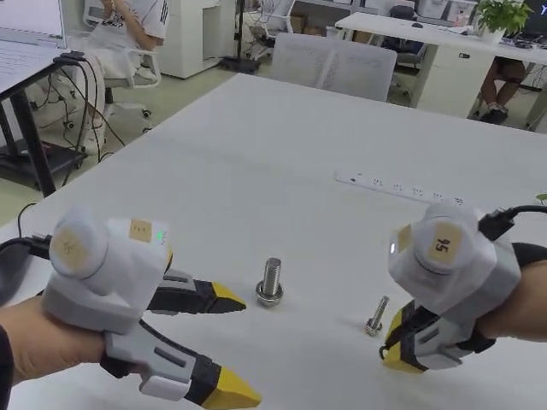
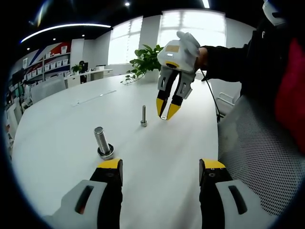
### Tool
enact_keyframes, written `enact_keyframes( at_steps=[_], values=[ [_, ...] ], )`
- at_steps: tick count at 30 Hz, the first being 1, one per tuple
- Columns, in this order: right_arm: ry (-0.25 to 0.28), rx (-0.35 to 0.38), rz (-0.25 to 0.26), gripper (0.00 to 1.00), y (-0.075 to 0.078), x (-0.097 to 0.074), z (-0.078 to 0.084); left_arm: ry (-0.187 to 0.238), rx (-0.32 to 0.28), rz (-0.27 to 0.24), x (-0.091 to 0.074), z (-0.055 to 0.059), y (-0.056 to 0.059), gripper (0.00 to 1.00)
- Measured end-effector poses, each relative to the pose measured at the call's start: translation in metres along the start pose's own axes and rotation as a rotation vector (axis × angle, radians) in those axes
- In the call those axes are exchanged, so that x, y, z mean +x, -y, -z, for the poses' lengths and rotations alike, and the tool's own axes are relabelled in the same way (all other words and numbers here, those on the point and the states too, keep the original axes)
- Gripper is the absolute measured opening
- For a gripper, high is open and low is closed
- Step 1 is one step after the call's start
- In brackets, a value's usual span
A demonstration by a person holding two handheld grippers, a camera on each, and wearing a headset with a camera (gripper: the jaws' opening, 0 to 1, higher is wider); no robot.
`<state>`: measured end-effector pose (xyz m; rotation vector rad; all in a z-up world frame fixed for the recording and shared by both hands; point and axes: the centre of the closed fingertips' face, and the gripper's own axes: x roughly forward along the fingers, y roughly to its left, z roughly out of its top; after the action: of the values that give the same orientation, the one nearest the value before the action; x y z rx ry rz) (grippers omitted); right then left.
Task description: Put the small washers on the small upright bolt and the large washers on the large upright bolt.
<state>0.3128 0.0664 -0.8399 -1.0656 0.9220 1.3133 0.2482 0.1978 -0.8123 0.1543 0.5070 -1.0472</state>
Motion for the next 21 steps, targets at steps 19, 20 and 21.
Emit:
enact_keyframes(
  at_steps=[19,20,21],
  values=[
    [0.024,0.041,0.071,0.13,0.030,-0.024,0.003,-0.005,0.000,0.000,0.000,0.001,-0.001,0.64],
    [0.025,0.041,0.074,0.13,0.031,-0.025,0.002,-0.005,-0.001,0.001,0.000,0.001,-0.001,0.64],
    [0.028,0.038,0.078,0.13,0.033,-0.027,0.000,-0.004,-0.001,0.001,0.000,0.001,-0.001,0.64]
  ],
)
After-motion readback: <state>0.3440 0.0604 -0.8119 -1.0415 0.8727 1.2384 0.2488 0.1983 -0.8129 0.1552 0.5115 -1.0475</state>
